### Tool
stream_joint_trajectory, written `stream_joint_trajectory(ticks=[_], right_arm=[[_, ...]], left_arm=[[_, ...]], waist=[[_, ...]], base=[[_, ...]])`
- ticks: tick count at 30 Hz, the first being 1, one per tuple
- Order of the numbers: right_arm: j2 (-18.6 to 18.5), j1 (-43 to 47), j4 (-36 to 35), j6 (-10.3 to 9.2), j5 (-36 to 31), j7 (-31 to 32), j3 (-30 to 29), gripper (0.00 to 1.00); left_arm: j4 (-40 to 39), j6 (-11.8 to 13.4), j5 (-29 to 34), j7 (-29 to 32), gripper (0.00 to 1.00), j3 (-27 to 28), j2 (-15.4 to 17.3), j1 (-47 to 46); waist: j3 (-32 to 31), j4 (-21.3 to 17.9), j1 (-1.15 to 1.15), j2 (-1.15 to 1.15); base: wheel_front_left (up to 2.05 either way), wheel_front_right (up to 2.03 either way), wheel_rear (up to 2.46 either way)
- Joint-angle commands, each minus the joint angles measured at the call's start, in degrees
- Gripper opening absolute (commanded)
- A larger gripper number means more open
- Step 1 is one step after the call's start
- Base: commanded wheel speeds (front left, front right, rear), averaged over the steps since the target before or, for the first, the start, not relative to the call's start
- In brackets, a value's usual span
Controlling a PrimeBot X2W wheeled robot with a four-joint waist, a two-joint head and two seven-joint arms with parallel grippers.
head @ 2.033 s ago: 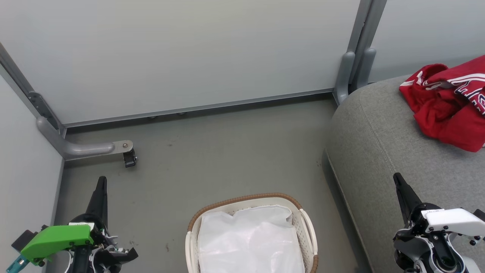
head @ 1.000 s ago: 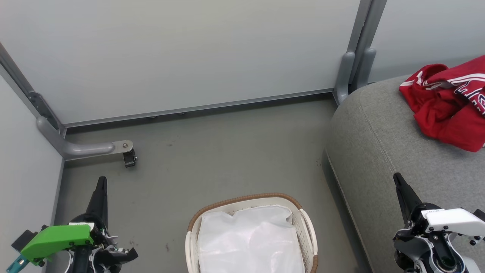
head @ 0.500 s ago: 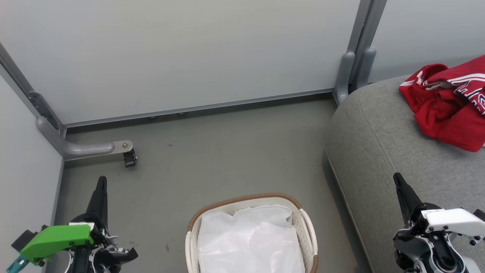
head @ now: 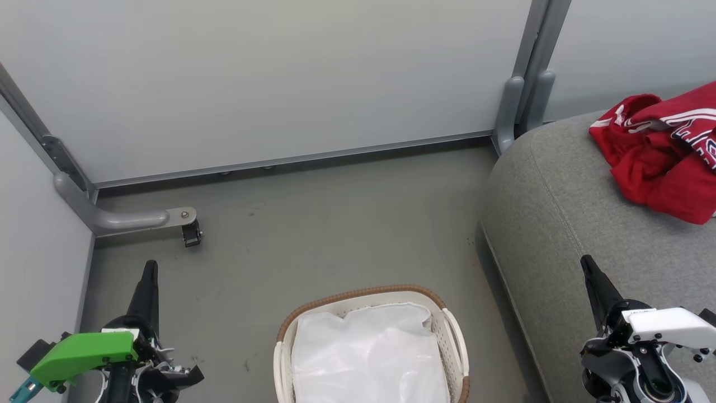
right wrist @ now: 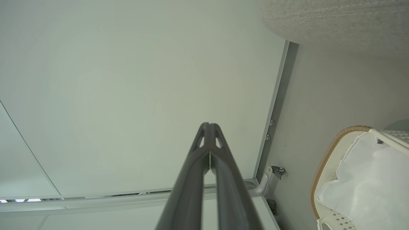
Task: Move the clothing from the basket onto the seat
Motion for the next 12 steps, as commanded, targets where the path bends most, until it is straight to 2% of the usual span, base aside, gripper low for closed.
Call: stream_joint_trajectory(ticks=[1,12], right_arm=[[-0.2,-0.5,-0.2,0.00,0.0,0.1,-0.1,0.00],[-0.2,-0.5,-0.2,0.00,0.0,0.1,-0.1,0.00]], left_arm=[[-0.1,-0.2,-0.2,0.2,0.00,0.1,0.3,-0.6],[-0.1,-0.2,-0.2,0.2,0.00,0.1,0.3,-0.6]], waist=[[0.0,0.0,0.00,0.10],[0.0,0.0,0.00,0.10]], base=[[0.00,0.00,0.00],[0.00,0.00,0.00]])
